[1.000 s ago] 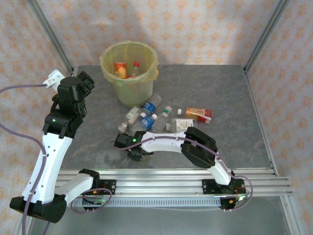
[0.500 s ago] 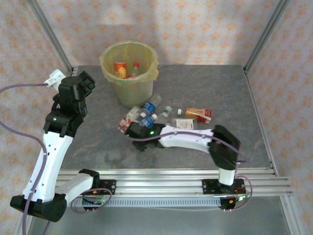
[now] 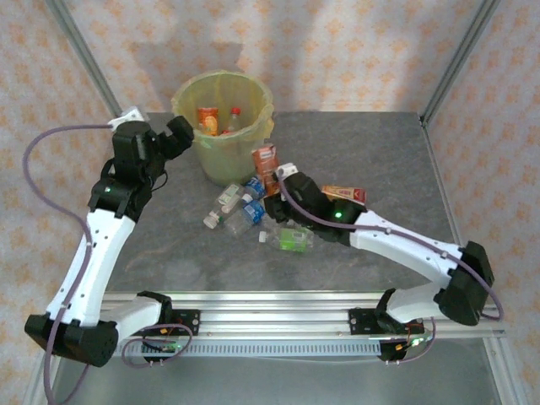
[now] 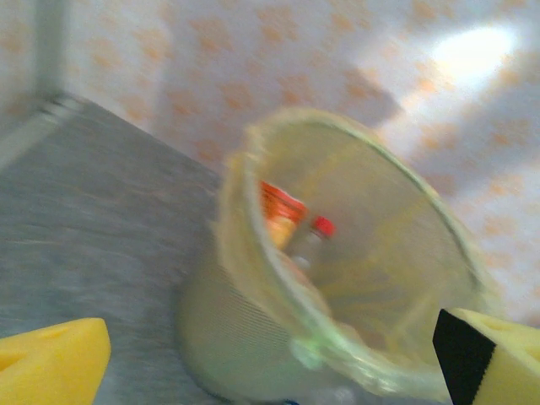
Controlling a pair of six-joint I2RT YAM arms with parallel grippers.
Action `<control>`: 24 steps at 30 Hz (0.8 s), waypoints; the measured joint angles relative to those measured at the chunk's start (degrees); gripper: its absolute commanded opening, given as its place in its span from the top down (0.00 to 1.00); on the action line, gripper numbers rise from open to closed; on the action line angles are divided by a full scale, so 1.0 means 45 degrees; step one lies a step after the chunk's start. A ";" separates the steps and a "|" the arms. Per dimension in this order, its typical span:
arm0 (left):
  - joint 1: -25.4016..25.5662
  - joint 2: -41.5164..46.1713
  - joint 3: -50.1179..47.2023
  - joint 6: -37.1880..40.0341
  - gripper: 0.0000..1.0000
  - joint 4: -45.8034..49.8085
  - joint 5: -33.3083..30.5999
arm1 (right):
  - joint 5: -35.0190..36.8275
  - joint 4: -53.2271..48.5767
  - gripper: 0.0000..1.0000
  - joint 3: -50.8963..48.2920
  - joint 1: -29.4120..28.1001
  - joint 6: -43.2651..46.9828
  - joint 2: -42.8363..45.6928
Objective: Put the plastic bottles in the bin
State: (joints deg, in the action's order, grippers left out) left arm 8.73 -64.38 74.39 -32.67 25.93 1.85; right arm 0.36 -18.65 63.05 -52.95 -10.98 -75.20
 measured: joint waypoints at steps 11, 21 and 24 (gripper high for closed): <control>0.2419 -0.2069 0.1481 0.2074 0.00 -0.0748 0.6329 | -0.0437 0.1685 0.80 -0.0967 0.0612 0.0010 0.2147; 0.4119 -0.2259 0.2186 0.4022 0.00 -0.1239 0.8510 | -0.1156 0.2497 0.79 -0.1219 0.0612 0.0015 0.2633; 0.4527 -0.2574 0.2652 0.4580 0.00 -0.1122 0.8782 | -0.1496 0.2642 0.79 -0.1229 0.0612 0.0015 0.2633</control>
State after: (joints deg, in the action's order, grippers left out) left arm 29.10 -75.96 86.32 -12.05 20.88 41.36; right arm -6.37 -6.76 57.52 -50.19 -10.92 -63.35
